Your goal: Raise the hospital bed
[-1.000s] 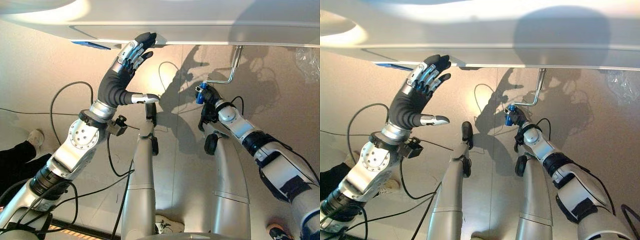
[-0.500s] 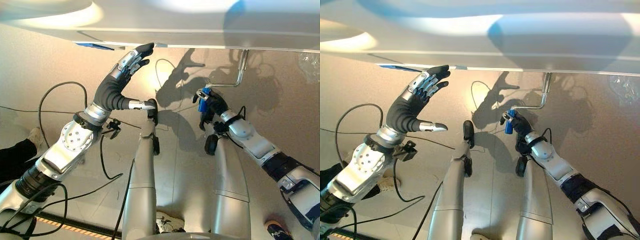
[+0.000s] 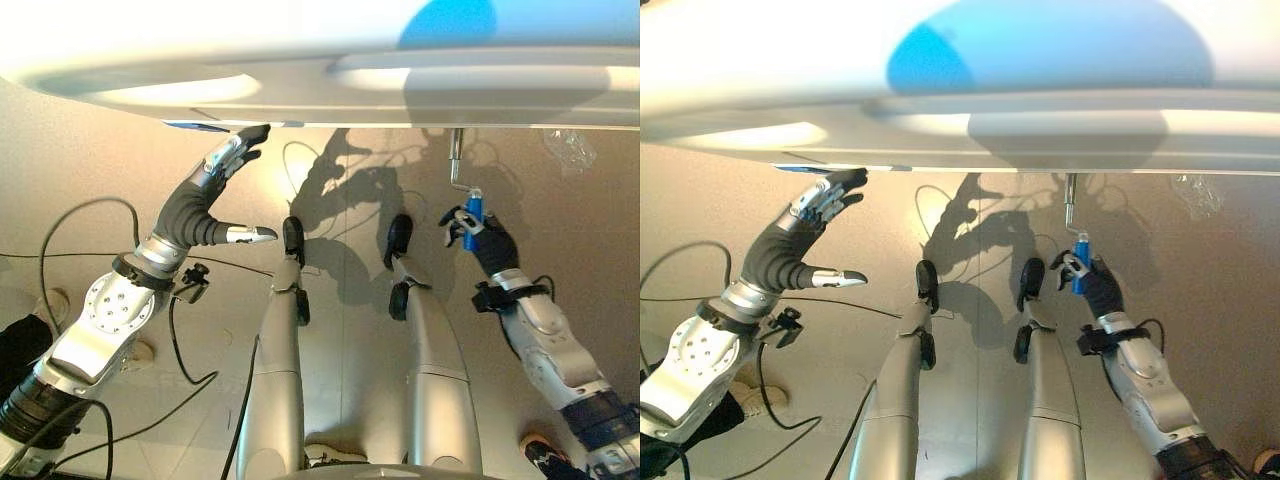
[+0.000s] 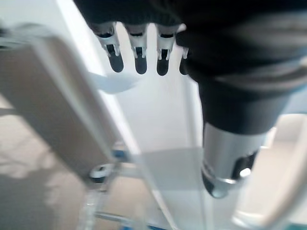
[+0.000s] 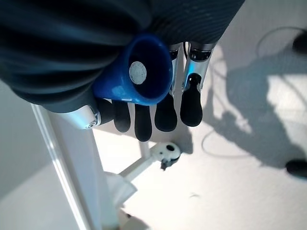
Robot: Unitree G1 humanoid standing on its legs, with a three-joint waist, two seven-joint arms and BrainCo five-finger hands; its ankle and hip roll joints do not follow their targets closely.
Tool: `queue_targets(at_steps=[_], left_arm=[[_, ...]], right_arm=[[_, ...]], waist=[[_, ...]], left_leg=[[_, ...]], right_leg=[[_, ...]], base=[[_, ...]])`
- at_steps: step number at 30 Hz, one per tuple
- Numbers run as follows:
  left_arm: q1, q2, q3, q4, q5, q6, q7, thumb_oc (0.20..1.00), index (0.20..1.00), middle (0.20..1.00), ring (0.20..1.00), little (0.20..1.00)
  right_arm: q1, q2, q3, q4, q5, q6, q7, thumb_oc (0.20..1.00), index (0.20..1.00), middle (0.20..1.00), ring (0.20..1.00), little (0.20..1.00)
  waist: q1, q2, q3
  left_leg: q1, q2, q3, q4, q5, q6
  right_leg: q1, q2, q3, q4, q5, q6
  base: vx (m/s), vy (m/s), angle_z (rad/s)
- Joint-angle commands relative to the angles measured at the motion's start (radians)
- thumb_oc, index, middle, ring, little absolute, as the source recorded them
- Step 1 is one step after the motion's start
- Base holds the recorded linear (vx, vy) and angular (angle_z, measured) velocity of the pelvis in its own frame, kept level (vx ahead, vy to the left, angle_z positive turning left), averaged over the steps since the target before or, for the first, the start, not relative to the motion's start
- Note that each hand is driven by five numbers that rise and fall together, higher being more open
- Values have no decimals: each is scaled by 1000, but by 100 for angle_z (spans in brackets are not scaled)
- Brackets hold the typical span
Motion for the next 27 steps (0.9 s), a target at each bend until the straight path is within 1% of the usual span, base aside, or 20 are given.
queue_targets(at_steps=[1,2,4,5,9,10,13,16,17,18,19,25,27], left_arm=[[13,-10,7,-67,15,-47,-9,1000,1000,1000,1000,1000],[25,-19,18,-73,19,-45,-13,1000,1000,1000,1000,1000],[25,-19,18,-73,19,-45,-13,1000,1000,1000,1000,1000],[30,-33,32,-76,12,-42,-19,1000,1000,1000,1000,1000],[24,-39,28,-78,4,-42,-30,1000,1000,1000,1000,1000],[28,-50,34,-83,3,-38,-35,1000,1000,1000,1000,1000],[23,-57,41,-88,1,-34,-36,1000,1000,1000,1000,1000],[26,-62,47,-93,-4,-33,-41,1000,1000,1000,1000,1000],[25,-64,50,-95,-10,-34,-42,1000,1000,1000,1000,1000],[24,-64,50,-95,-10,-34,-42,1000,1000,1000,1000,1000],[21,-65,54,-99,-17,-34,-46,1000,1000,1000,1000,1000],[3,-73,47,-103,-26,-35,-49,1000,1000,1000,1000,1000],[-5,-78,46,-102,-27,-35,-49,1000,1000,1000,1000,1000]], right_arm=[[-94,-16,-56,-283,10,-239,81,200,200,200,200,200],[-77,20,-79,-278,54,-246,93,200,200,200,200,200],[-77,20,-79,-278,54,-246,93,200,200,200,200,200],[-73,62,-124,-262,78,-268,65,200,200,200,200,200],[-74,75,-147,-254,105,-275,70,200,200,200,200,200],[-69,88,-191,-239,116,-293,46,200,200,200,200,200],[-74,110,-236,-210,123,-314,16,200,200,200,200,200],[-77,118,-267,-187,130,-327,-1,200,200,200,200,200],[-81,122,-290,-156,126,-339,-25,200,200,200,200,200],[-81,122,-289,-156,125,-339,-26,200,200,200,200,200],[-88,120,-319,-118,115,-351,-57,200,200,200,200,200],[-117,114,-350,-10,98,-368,-117,200,200,200,200,200],[-120,112,-352,17,79,-364,-131,200,200,200,200,200]], waist=[[-15,-12,-19],[-15,-10,-19],[-15,-10,-19],[-15,-5,-19],[-15,-4,-19],[-19,-1,-19],[-19,5,-19],[-19,6,-19],[-20,7,-19],[-20,8,-19],[-21,9,-19],[-19,14,-19],[-19,15,-19]], left_leg=[[7,-51,21,-39,26,3],[15,-50,21,-45,27,3],[15,-50,21,-45,27,3],[25,-48,20,-49,24,2],[25,-47,20,-48,24,1],[29,-46,22,-50,23,1],[35,-43,22,-59,22,-1],[40,-42,21,-60,20,-2],[43,-40,20,-62,19,-2],[43,-40,20,-62,19,-2],[46,-40,18,-62,15,-2],[45,-40,17,-62,10,0],[44,-41,17,-58,7,1]], right_leg=[[36,4,7,-34,3,93],[39,6,9,-33,1,92],[39,6,9,-33,1,92],[46,8,11,-31,-7,88],[45,10,12,-28,-11,87],[44,11,13,-24,-17,85],[45,11,13,-23,-23,83],[48,12,16,-22,-26,83],[48,12,15,-19,-30,82],[48,12,15,-19,-30,82],[47,12,14,-15,-35,81],[44,11,14,-9,-40,82],[40,11,14,-3,-43,81]], base=[[0,0,0],[0,0,0],[17,-22,-1],[34,-45,-3],[26,-36,-4],[34,-47,-1],[14,-17,0],[10,-11,0],[0,0,0],[28,-42,1],[0,0,0],[4,-6,0],[0,0,0]])
